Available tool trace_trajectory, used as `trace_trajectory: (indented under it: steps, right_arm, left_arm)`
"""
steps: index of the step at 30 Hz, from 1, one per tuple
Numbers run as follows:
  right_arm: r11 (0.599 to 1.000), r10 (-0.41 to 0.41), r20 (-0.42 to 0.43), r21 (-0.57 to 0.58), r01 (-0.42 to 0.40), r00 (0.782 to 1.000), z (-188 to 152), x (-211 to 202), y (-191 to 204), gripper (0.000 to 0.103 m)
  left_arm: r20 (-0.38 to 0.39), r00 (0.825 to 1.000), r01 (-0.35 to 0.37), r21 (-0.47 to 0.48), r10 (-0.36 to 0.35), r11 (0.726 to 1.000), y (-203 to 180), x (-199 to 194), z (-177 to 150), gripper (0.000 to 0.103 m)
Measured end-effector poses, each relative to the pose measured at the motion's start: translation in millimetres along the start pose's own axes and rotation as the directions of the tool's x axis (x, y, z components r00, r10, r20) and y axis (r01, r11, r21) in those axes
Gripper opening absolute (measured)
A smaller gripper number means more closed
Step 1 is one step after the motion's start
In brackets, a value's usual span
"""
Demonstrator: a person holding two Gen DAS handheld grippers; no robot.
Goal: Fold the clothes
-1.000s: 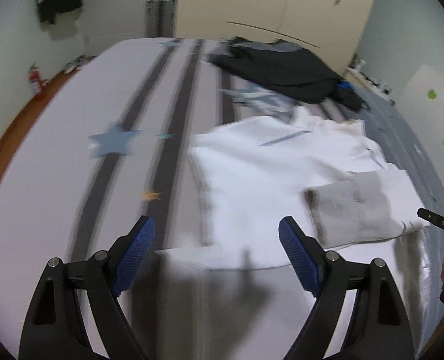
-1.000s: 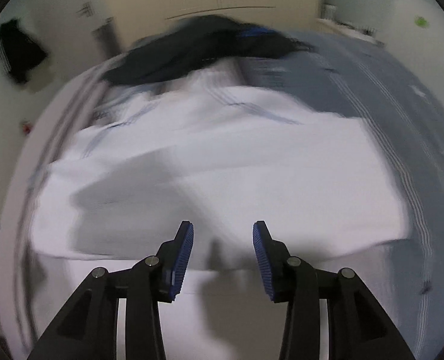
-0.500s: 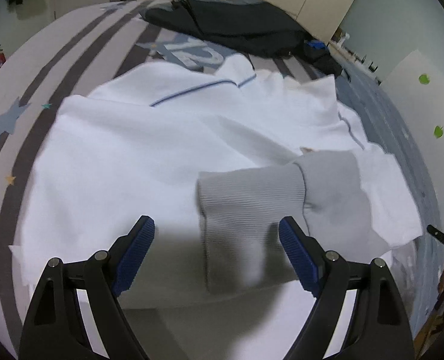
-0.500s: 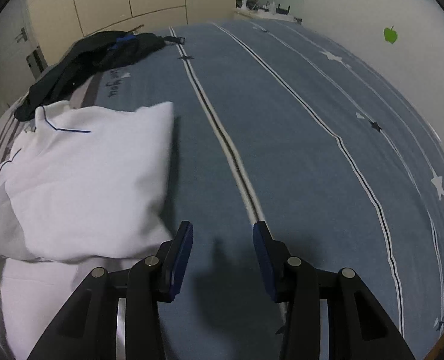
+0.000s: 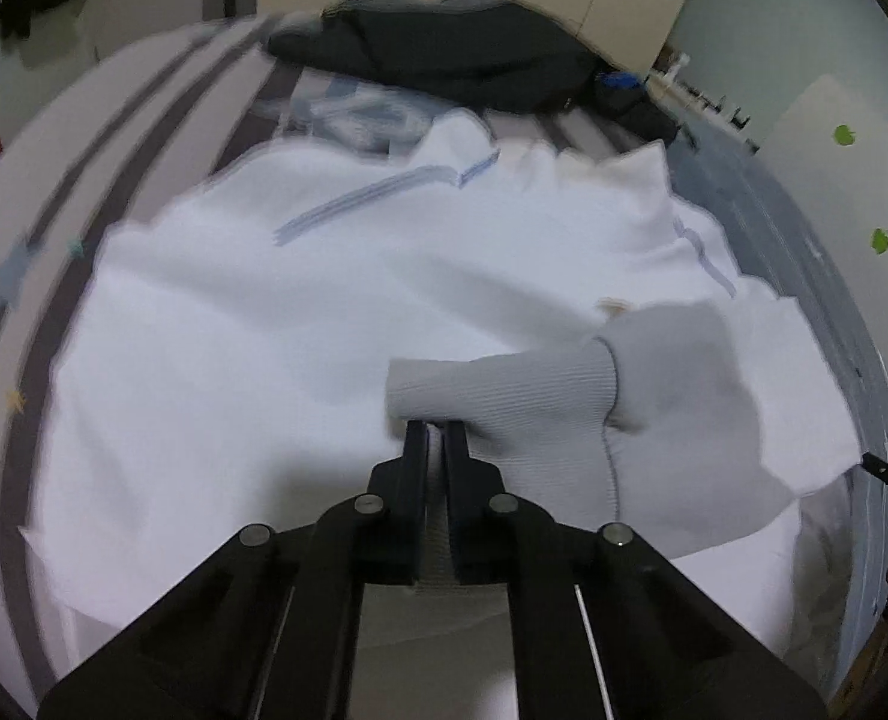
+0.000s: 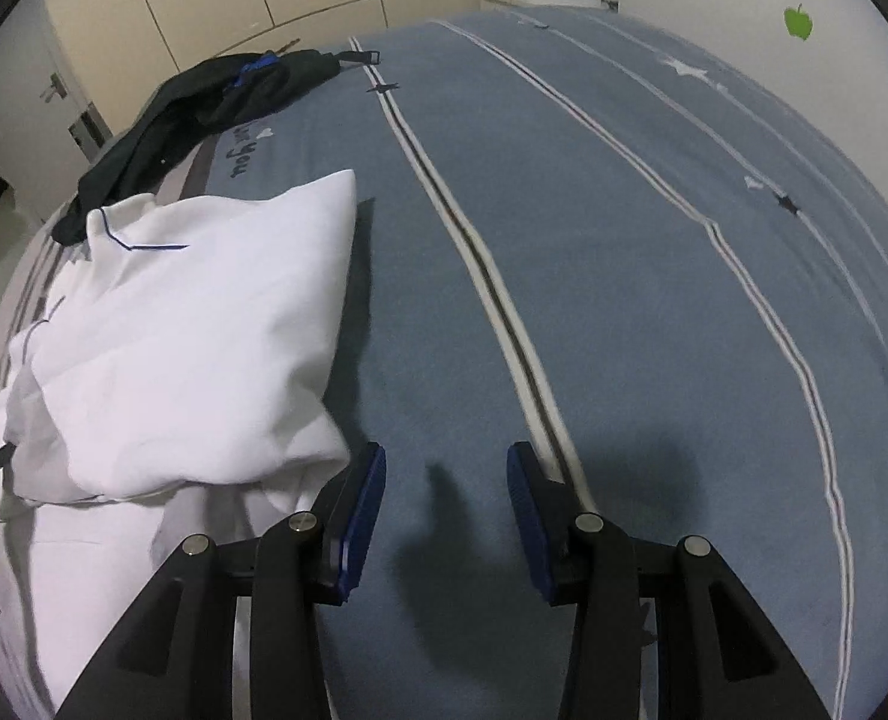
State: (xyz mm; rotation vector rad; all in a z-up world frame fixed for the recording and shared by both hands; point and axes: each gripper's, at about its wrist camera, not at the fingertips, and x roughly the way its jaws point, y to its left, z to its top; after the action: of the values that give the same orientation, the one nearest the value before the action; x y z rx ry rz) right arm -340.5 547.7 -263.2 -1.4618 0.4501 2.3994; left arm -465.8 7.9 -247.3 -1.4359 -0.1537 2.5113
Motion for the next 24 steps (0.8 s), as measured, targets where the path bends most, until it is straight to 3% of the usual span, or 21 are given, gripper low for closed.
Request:
trace_trajectory:
  steps: [4, 5, 7, 12, 19, 24]
  right_arm:
    - [0.999, 0.018, -0.005, -0.028, -0.018, 1.0, -6, -6, 18, 0.04]
    - [0.999, 0.025, -0.008, -0.034, -0.025, 1.0, -7, -6, 24, 0.045]
    - [0.998, 0.029, -0.008, -0.048, -0.029, 1.0, -11, -7, 36, 0.054]
    - [0.997, 0.022, -0.009, -0.077, -0.023, 1.0, -19, -7, 67, 0.059]
    - [0.99, 0.017, -0.04, -0.139, -0.023, 0.999, -27, 12, 106, 0.059]
    - [0.979, -0.056, -0.013, -0.197, 0.052, 0.998, -31, 27, 124, 0.059]
  left_arm:
    - [0.074, 0.997, 0.037, 0.02, -0.038, 0.999, 5, -39, 20, 0.004]
    - [0.087, 0.995, 0.039, 0.029, -0.042, 0.999, 7, -49, 25, 0.004]
    - [0.111, 0.993, 0.027, 0.041, -0.031, 0.999, 13, -63, 33, 0.004]
    - [0.138, 0.99, -0.01, 0.004, 0.01, 1.0, 47, -90, 41, 0.004]
    - [0.075, 0.996, -0.056, 0.016, 0.054, 0.998, 79, -83, 27, 0.004]
    - [0.021, 0.996, -0.09, 0.027, 0.09, 0.996, 85, -67, 10, 0.002]
